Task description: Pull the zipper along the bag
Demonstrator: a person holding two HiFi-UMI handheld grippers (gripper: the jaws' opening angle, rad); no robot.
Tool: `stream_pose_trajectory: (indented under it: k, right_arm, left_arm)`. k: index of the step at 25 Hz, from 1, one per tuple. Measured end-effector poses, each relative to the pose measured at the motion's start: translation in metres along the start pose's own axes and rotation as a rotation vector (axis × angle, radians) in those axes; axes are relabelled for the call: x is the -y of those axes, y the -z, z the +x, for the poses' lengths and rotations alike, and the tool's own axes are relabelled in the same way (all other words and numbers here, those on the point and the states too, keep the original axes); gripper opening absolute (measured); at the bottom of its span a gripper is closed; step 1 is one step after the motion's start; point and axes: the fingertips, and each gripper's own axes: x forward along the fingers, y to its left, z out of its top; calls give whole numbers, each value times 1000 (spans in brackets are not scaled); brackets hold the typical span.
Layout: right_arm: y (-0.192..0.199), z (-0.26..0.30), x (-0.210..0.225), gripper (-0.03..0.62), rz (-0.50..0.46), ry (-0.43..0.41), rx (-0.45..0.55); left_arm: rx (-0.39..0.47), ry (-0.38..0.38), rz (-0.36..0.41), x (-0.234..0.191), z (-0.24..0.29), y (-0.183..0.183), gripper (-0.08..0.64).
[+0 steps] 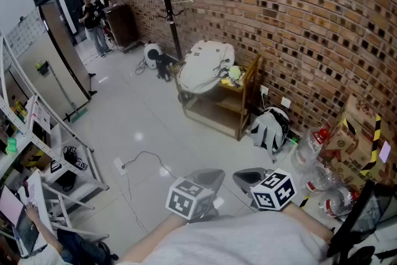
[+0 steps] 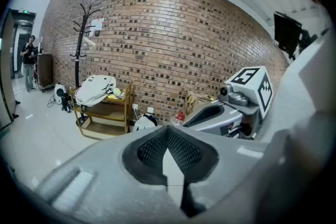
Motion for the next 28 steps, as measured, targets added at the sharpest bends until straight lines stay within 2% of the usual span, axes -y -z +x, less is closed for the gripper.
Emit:
stream_pose_trajectory:
  k: [7, 16, 24, 28]
  right_arm:
    - [1, -1, 5, -3, 4, -1, -3]
    - [-1, 17, 23, -3, 22, 7, -16]
    - [-15, 55, 64, -3, 23, 39, -21]
    - [-29, 88, 93, -3, 31, 44, -39]
  left_arm:
    - [-8, -2, -4, 2, 3, 1, 1]
    - [-17, 2, -24, -21, 16, 3, 0]
    - [16, 43, -26, -67, 45, -6, 1]
    - [13, 46, -47, -112, 65, -12, 1]
